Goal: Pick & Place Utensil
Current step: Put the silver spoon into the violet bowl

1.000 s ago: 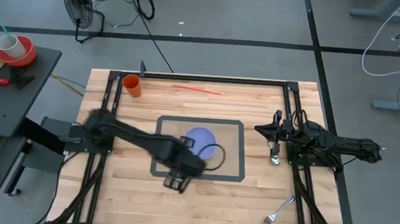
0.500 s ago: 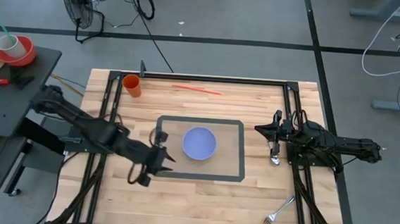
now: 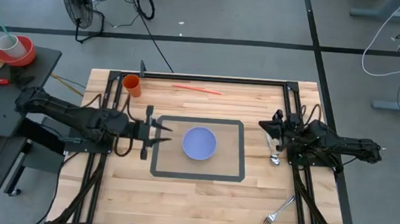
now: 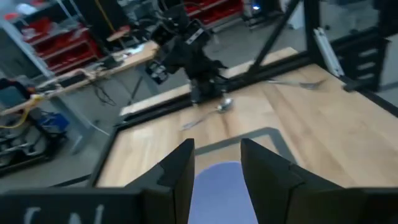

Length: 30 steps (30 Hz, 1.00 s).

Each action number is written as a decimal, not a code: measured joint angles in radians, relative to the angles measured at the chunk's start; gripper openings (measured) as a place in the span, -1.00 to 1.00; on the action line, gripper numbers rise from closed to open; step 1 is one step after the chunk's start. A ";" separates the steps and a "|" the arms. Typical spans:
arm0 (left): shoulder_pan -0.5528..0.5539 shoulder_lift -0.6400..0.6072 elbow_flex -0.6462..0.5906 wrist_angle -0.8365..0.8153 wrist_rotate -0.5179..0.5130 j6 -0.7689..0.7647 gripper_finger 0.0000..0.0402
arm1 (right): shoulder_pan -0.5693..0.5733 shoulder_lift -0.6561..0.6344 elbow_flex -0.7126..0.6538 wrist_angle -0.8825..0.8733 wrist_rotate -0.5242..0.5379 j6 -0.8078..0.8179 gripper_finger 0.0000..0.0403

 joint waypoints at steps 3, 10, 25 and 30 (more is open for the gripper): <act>0.039 -0.019 0.000 0.008 0.001 0.007 -0.33 | 0.000 0.000 0.000 0.082 0.049 0.075 -0.87; 0.082 -0.022 0.000 -0.065 0.001 -0.023 -0.33 | 0.003 0.035 0.000 0.185 0.127 0.294 -0.87; 0.084 -0.021 0.000 -0.127 0.001 -0.101 -0.33 | 0.270 0.515 0.114 0.210 0.228 0.319 -0.99; 0.084 -0.021 0.000 -0.151 0.001 -0.118 -0.33 | 0.354 0.697 0.350 -0.185 0.303 0.437 -0.99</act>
